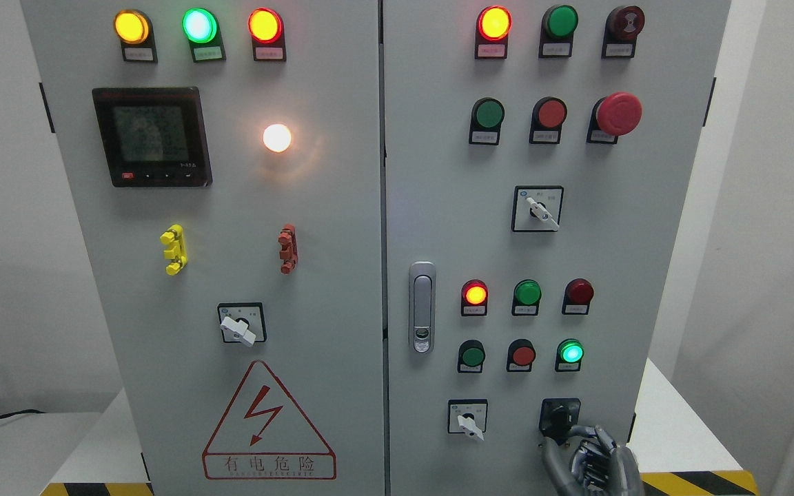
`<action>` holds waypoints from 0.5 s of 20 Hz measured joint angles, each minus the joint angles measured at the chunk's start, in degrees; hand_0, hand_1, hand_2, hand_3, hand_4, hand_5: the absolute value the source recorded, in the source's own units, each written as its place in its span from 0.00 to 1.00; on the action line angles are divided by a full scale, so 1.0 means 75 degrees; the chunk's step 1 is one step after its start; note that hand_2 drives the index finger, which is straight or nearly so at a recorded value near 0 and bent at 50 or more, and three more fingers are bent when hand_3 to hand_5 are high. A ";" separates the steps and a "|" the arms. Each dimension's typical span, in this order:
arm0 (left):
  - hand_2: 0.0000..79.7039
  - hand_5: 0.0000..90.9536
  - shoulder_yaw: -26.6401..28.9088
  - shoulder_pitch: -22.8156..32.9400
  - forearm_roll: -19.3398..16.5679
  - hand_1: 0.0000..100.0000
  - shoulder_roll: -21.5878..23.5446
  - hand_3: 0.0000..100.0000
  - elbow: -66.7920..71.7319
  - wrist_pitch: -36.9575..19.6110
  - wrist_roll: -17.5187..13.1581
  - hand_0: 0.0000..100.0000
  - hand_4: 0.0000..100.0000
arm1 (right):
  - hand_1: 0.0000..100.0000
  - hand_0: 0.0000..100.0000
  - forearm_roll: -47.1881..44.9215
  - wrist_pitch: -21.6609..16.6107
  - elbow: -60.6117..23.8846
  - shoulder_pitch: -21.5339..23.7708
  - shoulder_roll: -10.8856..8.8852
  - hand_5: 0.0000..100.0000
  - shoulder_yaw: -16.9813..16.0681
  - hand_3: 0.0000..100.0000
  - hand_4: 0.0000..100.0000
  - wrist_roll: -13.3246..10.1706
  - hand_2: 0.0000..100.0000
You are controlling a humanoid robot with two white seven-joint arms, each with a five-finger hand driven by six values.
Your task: Trip black knob to open circuit
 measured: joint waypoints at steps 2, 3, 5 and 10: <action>0.00 0.00 0.0000 0.0000 0.0000 0.39 0.0000 0.00 0.0000 0.0000 0.0000 0.12 0.00 | 0.73 0.39 0.0007 0.0000 0.0001 0.0001 -0.0001 1.00 0.0000 0.94 1.00 0.0000 0.48; 0.00 0.00 0.0000 0.0000 0.0000 0.39 0.0001 0.00 0.0000 0.0000 0.0000 0.12 0.00 | 0.73 0.39 0.0011 0.0000 0.0001 0.0001 -0.0003 1.00 0.0000 0.94 1.00 0.0000 0.48; 0.00 0.00 0.0000 0.0000 0.0000 0.39 0.0001 0.00 0.0000 0.0000 0.0000 0.12 0.00 | 0.73 0.38 0.0018 0.0000 0.0001 0.0001 -0.0006 1.00 0.0001 0.94 1.00 -0.0014 0.48; 0.00 0.00 0.0000 0.0000 0.0000 0.39 0.0001 0.00 0.0000 0.0000 0.0000 0.12 0.00 | 0.73 0.38 0.0032 0.0000 0.0001 0.0002 -0.0014 1.00 0.0001 0.94 1.00 -0.0033 0.48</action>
